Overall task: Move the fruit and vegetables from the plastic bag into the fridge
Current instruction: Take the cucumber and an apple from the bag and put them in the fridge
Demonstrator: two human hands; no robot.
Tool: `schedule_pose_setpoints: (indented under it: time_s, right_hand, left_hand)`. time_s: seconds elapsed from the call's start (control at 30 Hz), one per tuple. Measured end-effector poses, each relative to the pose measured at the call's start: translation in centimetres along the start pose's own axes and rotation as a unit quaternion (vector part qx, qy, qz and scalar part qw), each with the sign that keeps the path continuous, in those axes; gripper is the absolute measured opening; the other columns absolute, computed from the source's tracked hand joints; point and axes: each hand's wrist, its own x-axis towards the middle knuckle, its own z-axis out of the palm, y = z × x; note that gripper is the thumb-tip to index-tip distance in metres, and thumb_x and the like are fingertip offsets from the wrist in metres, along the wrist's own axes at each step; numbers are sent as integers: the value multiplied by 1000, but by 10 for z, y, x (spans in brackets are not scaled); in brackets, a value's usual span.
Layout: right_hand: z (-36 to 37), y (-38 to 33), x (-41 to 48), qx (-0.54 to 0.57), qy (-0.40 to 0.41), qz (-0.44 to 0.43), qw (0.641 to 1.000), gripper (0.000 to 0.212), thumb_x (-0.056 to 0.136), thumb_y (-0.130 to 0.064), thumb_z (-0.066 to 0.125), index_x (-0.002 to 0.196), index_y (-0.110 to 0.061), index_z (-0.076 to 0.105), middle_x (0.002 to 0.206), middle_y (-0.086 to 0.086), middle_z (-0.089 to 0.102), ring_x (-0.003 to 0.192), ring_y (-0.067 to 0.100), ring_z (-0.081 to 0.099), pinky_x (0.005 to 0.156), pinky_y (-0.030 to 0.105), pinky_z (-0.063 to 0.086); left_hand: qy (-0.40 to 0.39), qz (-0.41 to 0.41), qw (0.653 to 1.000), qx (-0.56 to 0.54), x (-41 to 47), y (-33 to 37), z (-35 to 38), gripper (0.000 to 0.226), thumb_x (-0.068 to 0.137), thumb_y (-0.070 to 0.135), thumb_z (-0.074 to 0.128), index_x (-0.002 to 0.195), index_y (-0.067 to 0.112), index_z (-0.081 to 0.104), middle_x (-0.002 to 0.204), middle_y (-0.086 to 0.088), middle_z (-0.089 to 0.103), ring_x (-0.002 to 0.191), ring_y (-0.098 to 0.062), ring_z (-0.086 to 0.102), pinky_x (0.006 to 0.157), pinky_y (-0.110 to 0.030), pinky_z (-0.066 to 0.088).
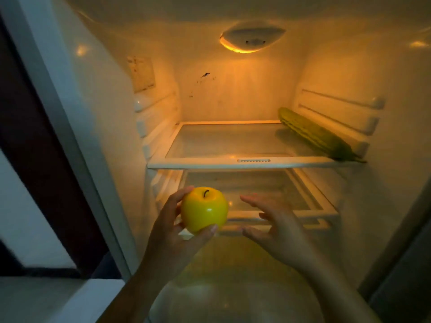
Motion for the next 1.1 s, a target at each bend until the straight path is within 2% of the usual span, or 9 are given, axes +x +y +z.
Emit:
schedule_pose_setpoints:
  time_s: [0.17,0.33,0.43,0.6,0.7,0.77,0.87,1.0,1.1]
  right_hand:
    - [11,15,-2,51,-43,64,996,68,67,-34,79,127,-37,48,126,-18,51,108,-8,49,82,5,43]
    - [5,23,-1,77,-44,92,992,74,64,-38,78,131,-31,47,132,-15,50,110,-1,51,87,17,47]
    - [-4,27,-4,116,-42,115,986,77,65,-36,80,133,-29,45,132,-14,49,110,0,53,79,12,49]
    - [-20,41,-11,133,-8,146,980,73,66,-33,80,131,-29,47,125,-18,50,103,-8,54,79,15,51]
    - [-32,56,-11,109,39,169,979,71,69,-19,81,130,-25,46,124,-11,47,101,0,54,80,20,52]
    - [-40,70,-9,71,104,186,974,71,68,-19,81,129,-25,46,122,-7,47,105,9,54,84,30,53]
    - [-44,91,-3,-29,183,193,964,68,66,-27,81,125,-26,47,116,0,48,109,23,51,90,45,48]
    - [-36,103,7,-117,209,222,945,71,68,-27,79,128,-14,45,125,11,47,116,27,45,94,32,37]
    - [-31,110,12,-125,234,236,935,71,68,-27,80,128,-12,45,125,12,48,117,28,45,94,34,38]
  left_hand:
    - [-38,-44,998,-33,1,-14,15,67,51,47,76,112,45,48,119,26,49,108,3,53,73,-13,50]
    - [-115,-70,989,-63,18,-24,37,72,54,48,78,118,48,45,125,27,46,113,5,51,80,-16,50]
    - [-176,-65,978,-92,28,-27,51,71,50,54,80,113,57,47,126,24,48,112,4,52,77,-17,50]
    - [-245,-47,963,-105,40,-32,83,80,54,74,68,126,48,42,134,22,42,117,7,49,85,-18,49]
    - [-235,28,971,31,55,-38,92,74,68,83,42,131,43,38,138,24,39,124,13,36,96,-10,36]
    - [-199,95,963,156,71,-45,95,69,78,76,30,132,35,43,138,13,44,127,1,38,100,-16,31]
    - [-190,108,947,234,92,-57,106,65,83,64,28,131,25,47,135,4,48,126,-12,42,99,-21,31]
    - [-229,98,905,344,103,-70,126,51,92,54,34,132,24,47,133,2,49,122,-17,46,98,-32,39]
    - [-225,114,892,376,104,-72,128,63,86,62,20,120,25,57,122,3,57,111,-17,53,89,-33,44]
